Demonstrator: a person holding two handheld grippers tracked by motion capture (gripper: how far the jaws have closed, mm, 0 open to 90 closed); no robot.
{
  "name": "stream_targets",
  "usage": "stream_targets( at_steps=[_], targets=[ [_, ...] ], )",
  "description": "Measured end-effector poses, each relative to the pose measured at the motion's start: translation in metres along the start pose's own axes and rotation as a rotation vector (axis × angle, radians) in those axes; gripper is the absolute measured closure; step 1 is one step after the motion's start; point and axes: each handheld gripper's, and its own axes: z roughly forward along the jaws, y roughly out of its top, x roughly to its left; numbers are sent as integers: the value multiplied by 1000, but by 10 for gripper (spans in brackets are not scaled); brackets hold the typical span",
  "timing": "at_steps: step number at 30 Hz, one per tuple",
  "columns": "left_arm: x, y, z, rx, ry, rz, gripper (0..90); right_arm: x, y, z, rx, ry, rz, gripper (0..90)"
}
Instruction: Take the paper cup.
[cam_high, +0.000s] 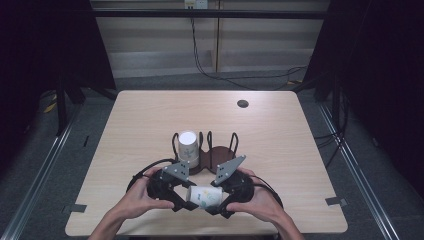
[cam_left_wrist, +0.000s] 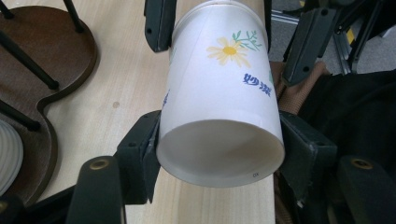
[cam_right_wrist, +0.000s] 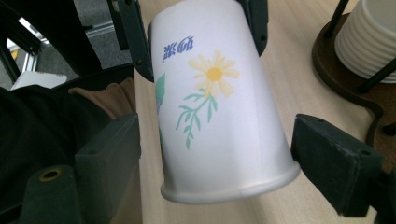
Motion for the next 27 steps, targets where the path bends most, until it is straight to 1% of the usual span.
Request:
stream_targets(
  at_steps=[2,3,5,6,8,9,10,11,12,13,14,15,16,17,19,21,22,23,24,27],
  targets=[
    [0,0,0,-21,17,-11,369,-1,-1,-2,-4,-23,1,162],
    [1,0,0,-27,10,-16,369,-1,-2,-3,-12,-38,-2,161],
    [1,-1,-1,-36,20,-19,369,-3,-4,-6,-28,-41,5,156],
    [2,-2,-1,-41,17,-22,368,-3,-5,-7,-37,-46,9,148],
    [3,-3,-2,-43,30,-20,369,-4,-7,-11,-56,-52,11,145],
    [3,-3,-2,-50,25,-27,368,-5,-7,-12,-65,-51,19,142],
    [3,-3,-2,-50,34,-24,368,-6,-8,-14,-73,-47,24,139],
    [3,-4,-2,-60,42,-25,368,-6,-9,-15,-83,-41,20,140],
    [4,-4,-2,-62,37,-20,368,-7,-10,-16,-96,-34,18,140],
    [4,-5,-2,-72,37,-23,368,-8,-11,-17,-105,-41,28,139],
    [4,-5,-3,-74,37,-15,368,-9,-11,-19,-115,-52,37,139],
    [4,-5,-3,-77,37,-15,368,-10,-12,-20,-124,-59,49,139],
    [3,-5,-3,-88,39,-20,368,-11,-13,-21,-134,-59,58,140],
    [3,-6,-3,-91,34,-16,368,-13,-14,-22,-143,-65,68,140],
    [3,-6,-3,-97,40,-11,368,-14,-17,-24,-162,-69,77,140],
    [4,-6,-3,-103,44,-16,368,-16,-19,-26,-188,-57,89,141],
    [5,-7,-3,-111,45,-19,368,-17,-19,-27,-202,-61,91,141],
    [5,-8,-3,-121,45,-31,368,-17,-20,-28,-215,-65,98,141],
    [5,-9,-4,-124,47,-31,368,-18,-20,-29,-229,-68,105,141],
    [6,-11,-7,-159,58,-35,368,-19,-23,-35,-285,-79,127,139]
  ],
)
